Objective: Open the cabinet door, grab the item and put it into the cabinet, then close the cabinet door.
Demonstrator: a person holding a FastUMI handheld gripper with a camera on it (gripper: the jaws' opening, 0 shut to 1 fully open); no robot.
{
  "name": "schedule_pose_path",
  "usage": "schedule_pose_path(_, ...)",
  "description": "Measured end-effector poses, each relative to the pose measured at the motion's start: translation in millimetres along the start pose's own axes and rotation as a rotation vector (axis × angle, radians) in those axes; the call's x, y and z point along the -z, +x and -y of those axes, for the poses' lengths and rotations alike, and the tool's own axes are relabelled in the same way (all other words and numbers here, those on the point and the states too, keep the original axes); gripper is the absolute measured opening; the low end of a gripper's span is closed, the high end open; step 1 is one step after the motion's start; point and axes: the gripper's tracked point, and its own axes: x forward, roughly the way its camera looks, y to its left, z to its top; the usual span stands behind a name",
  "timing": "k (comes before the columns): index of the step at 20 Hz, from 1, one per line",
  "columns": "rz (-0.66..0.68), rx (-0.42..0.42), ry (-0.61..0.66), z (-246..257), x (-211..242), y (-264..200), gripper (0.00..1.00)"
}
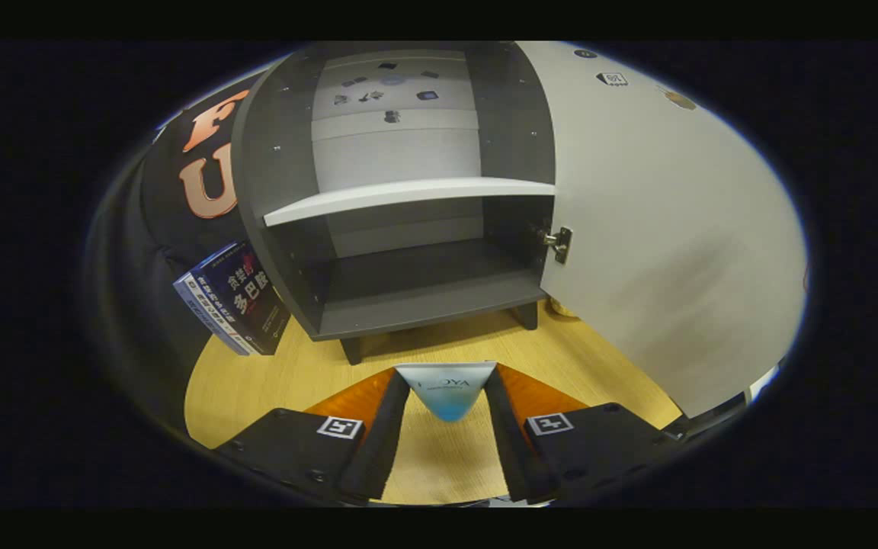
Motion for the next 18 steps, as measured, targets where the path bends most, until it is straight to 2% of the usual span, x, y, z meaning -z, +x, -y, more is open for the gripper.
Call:
schedule_pose_path(9, 0.093, -0.077, -0.061, -38.5, -103.9, -47.9, 0.64)
schedule_pose_path(18, 0.182, -0.118, -0.080, -65.3, -193.6, -50.2, 0.65)
